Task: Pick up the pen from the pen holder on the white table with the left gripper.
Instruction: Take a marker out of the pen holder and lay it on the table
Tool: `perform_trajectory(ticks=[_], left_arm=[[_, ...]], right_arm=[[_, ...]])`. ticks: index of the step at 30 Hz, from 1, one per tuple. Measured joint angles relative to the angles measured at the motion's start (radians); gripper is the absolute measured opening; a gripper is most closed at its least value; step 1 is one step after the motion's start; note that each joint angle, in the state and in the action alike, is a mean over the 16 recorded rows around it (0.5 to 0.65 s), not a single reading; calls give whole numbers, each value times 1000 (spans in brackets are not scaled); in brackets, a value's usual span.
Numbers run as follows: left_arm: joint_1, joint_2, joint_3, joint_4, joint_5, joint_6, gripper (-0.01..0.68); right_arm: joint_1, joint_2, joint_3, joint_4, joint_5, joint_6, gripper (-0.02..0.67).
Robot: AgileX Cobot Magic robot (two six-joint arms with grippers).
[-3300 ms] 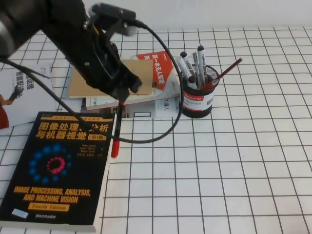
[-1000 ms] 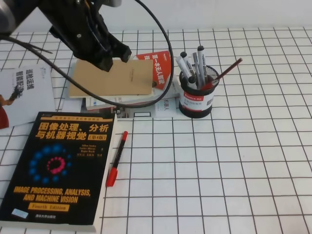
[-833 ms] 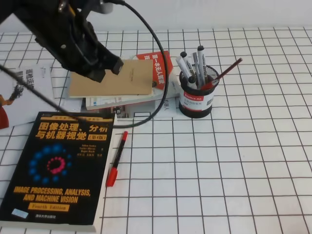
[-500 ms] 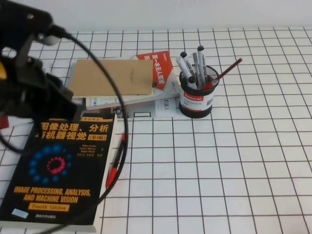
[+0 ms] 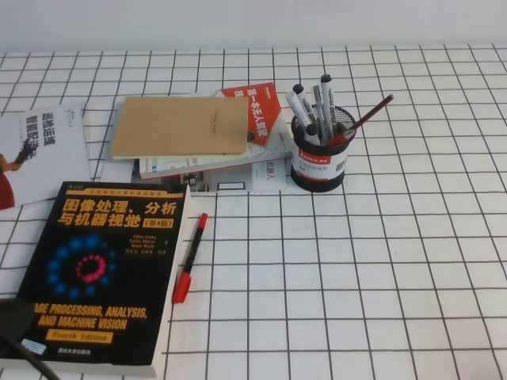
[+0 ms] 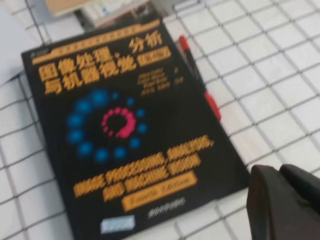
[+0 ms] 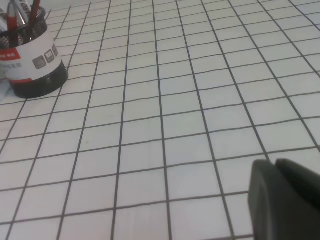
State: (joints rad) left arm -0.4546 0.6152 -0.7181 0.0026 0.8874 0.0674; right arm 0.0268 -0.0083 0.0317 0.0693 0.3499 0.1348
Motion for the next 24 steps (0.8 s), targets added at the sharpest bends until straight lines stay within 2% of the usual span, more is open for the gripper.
perform_trajectory(ticks=[7,11,14,18,24], left_arm=[[-1,-95,50,35,90,-1,0],[-1,-128,93,56,62,1,0],[1,-164,158,68,-29,5,0],[18,-238,284,79,-226,10,0],[98,-400,504,79,-529,16,-1]], right_arm=[[0,0,0,0,0,0,-16],[0,0,0,0,0,0,-16],[0,0,0,0,0,0,-16],[0,0,0,0,0,0,-16],[0,0,0,0,0,0,-16]])
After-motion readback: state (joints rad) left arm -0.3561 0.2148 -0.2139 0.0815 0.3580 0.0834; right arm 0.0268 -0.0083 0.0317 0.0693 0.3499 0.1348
